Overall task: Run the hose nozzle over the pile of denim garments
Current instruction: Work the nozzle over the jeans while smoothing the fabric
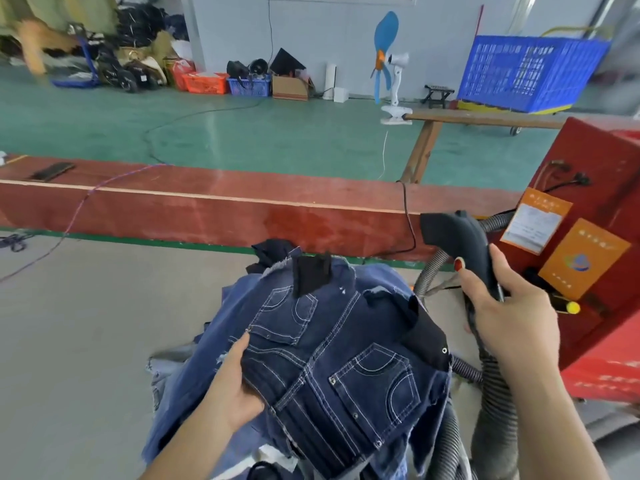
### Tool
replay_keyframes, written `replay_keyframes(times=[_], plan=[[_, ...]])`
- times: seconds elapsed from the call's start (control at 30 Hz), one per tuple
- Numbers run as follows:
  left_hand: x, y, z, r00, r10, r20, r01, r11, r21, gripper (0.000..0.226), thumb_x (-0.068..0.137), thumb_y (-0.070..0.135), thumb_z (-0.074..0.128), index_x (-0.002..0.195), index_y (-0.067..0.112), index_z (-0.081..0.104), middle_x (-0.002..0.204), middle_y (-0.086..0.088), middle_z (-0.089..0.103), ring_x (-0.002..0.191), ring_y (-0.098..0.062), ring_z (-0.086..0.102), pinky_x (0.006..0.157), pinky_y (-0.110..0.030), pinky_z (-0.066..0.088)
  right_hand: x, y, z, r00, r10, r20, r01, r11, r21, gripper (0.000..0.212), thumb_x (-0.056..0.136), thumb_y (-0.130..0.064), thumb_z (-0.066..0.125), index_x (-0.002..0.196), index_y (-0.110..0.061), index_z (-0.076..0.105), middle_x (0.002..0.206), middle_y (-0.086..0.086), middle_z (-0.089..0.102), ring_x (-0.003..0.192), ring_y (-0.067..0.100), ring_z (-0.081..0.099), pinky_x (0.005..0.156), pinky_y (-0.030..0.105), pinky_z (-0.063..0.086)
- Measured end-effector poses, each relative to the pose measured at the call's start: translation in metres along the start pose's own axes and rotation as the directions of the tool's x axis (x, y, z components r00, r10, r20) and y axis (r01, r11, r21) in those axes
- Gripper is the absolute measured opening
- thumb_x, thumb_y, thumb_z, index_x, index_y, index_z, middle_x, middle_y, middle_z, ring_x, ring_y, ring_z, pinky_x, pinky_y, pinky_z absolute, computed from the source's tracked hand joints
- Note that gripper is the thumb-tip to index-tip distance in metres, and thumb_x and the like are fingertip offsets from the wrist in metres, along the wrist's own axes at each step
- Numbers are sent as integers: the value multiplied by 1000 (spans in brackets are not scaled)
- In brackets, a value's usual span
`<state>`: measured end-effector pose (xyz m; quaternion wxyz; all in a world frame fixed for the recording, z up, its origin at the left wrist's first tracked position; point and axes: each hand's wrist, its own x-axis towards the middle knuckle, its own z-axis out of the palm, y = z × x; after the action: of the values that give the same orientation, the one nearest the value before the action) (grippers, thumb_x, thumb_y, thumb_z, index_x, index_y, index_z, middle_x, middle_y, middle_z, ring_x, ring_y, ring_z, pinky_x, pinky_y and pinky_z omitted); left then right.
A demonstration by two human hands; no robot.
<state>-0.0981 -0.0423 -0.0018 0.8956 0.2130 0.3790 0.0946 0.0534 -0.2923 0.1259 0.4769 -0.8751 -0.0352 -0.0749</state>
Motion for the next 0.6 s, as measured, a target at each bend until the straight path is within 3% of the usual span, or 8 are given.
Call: replay_keyframes(times=[0.1, 0.2, 0.27, 0.33, 0.47, 0.53, 0.6], plan=[[-1, 0, 10, 993, 45, -114, -20, 977, 212, 17, 94, 3, 53, 107, -1, 65, 85, -20, 73, 71, -32, 72, 58, -40, 57, -1, -1, 2, 999, -9, 43, 9, 1000, -15, 56, 84, -58, 59, 137, -50, 44, 84, -5, 70, 78, 23, 66, 69, 37, 52], [-3, 4, 27, 982, 181, -53, -147, 912, 384, 41, 88, -17, 48, 123, 3, 57, 104, -20, 70, 88, -34, 67, 71, -42, 55, -3, -3, 3, 997, -17, 78, 19, 999, -34, 57, 83, -60, 58, 137, -51, 42, 74, -4, 68, 72, 23, 66, 64, 34, 50], [-8, 10, 35, 944, 323, 59, -318, 857, 405, 52, 84, -22, 50, 122, 13, 56, 108, -15, 69, 88, -28, 69, 64, -37, 56, -3, -4, 5, 996, -23, 83, 26, 999, -40, 56, 84, -59, 58, 137, -51, 43, 72, -4, 68, 69, 21, 66, 61, 32, 48], [-8, 11, 33, 921, 381, 79, -378, 826, 418, 55, 81, -24, 51, 120, 14, 56, 108, -13, 70, 90, -28, 69, 64, -36, 57, -2, -5, 6, 995, -32, 90, 36, 998, -49, 56, 84, -59, 58, 137, -51, 43, 69, -5, 68, 65, 20, 65, 57, 31, 46], [2, 1, -6, 933, 277, -229, -150, 879, 453, 36, 84, -18, 51, 118, -9, 54, 105, -24, 65, 93, -40, 61, 83, -51, 51, -4, -8, 8, 989, -45, 141, 57, 995, -82, 55, 84, -58, 58, 137, -51, 43, 81, -5, 70, 74, 22, 66, 64, 34, 50], [4, 2, -20, 925, 227, -303, -102, 920, 380, 21, 86, -12, 53, 106, -10, 58, 91, -22, 64, 80, -36, 61, 72, -44, 51, -4, -9, 10, 984, -53, 172, 74, 990, -116, 56, 83, -59, 57, 136, -52, 43, 99, -4, 71, 89, 25, 66, 73, 37, 50], [4, 7, -26, 908, 271, -321, -142, 917, 373, 9, 88, -7, 56, 95, -4, 61, 85, -19, 66, 74, -32, 62, 67, -39, 51, -5, -10, 14, 976, -58, 210, 93, 983, -159, 56, 83, -59, 57, 136, -53, 42, 112, -1, 69, 100, 27, 64, 76, 36, 48]])
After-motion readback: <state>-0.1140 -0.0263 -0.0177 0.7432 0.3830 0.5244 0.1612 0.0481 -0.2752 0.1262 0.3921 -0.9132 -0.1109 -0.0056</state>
